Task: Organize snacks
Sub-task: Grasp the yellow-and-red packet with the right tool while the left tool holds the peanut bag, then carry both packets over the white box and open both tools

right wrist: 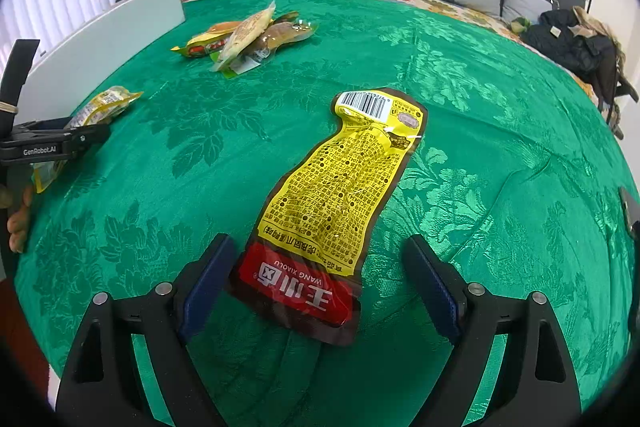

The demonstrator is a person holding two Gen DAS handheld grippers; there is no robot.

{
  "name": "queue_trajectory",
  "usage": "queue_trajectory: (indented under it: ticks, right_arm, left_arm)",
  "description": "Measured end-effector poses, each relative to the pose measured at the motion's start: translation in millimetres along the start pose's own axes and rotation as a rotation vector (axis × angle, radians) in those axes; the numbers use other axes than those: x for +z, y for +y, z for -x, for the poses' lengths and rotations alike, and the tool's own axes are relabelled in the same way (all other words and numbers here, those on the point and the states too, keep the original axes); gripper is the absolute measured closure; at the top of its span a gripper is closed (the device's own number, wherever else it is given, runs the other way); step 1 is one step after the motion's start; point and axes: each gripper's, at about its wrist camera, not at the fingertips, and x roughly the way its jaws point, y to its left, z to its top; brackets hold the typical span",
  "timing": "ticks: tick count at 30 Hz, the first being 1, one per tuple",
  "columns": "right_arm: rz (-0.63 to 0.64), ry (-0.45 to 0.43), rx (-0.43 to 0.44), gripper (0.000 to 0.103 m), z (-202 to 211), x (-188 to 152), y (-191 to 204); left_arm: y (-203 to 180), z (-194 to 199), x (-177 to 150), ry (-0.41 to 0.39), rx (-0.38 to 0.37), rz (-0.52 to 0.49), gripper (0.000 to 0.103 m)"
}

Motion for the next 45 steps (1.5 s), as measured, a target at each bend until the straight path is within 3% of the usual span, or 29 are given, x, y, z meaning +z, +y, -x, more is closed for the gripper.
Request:
queue_trajectory:
  ticks: [6,11,16,19,21,22,23,24,25,26,35,38,45]
  right_arm:
    - [-0.007,-0.001,0.010,0.013,-1,1,-2]
    - [-0.104,-0.020,0.101,0.013,5,-1,-20]
    - [-0.207,0.170,0.056,0.014,-8,31,-20]
    - [-0.185,0.264,0.010,0.013,-26,52,-6]
    - [-0.156,0.279,-0.037,0.016,-35,60,1]
    - [-0.160,0.275,-0.055,0.018,-35,61,2]
    - [-0.162,0.265,-0.086,0.034,-33,60,2]
    - [-0.172,0.254,-0.079,0.046,-28,57,1]
    - [-0.189,0.253,-0.066,0.050,-25,54,-1]
    - [-0.211,0.244,-0.048,0.057,-17,49,-4]
    - [-0.471,0.031,0.232,0.058,50,17,-28]
    - [-0.475,0.009,0.262,0.058,54,18,-25]
    - [-0.400,0.026,0.308,0.058,50,21,16]
  left_arm:
    - [0,0,0,0.000,0.000,0.000,0.000]
    - [0,0,0,0.000,0.001,0.000,0.000]
    - [-1,-1,2,0.034,-0.003,-0.015,0.000]
    - [-4,-2,6,0.105,-0.010,-0.027,0.000]
    - [-6,-2,7,0.138,-0.017,-0.038,0.003]
    - [-6,-1,8,0.144,-0.024,-0.047,0.012]
    - [-6,3,7,0.133,-0.034,-0.061,0.020]
    - [-4,9,7,0.116,-0.051,-0.072,0.038]
    - [-3,13,6,0.108,-0.067,-0.075,0.044]
    - [0,16,4,0.114,-0.086,-0.068,0.045]
    - [21,61,-5,0.054,-0.248,0.097,0.046]
    - [22,89,-4,0.021,-0.305,0.130,0.046]
    - [22,146,-16,-0.014,-0.353,0.074,0.046]
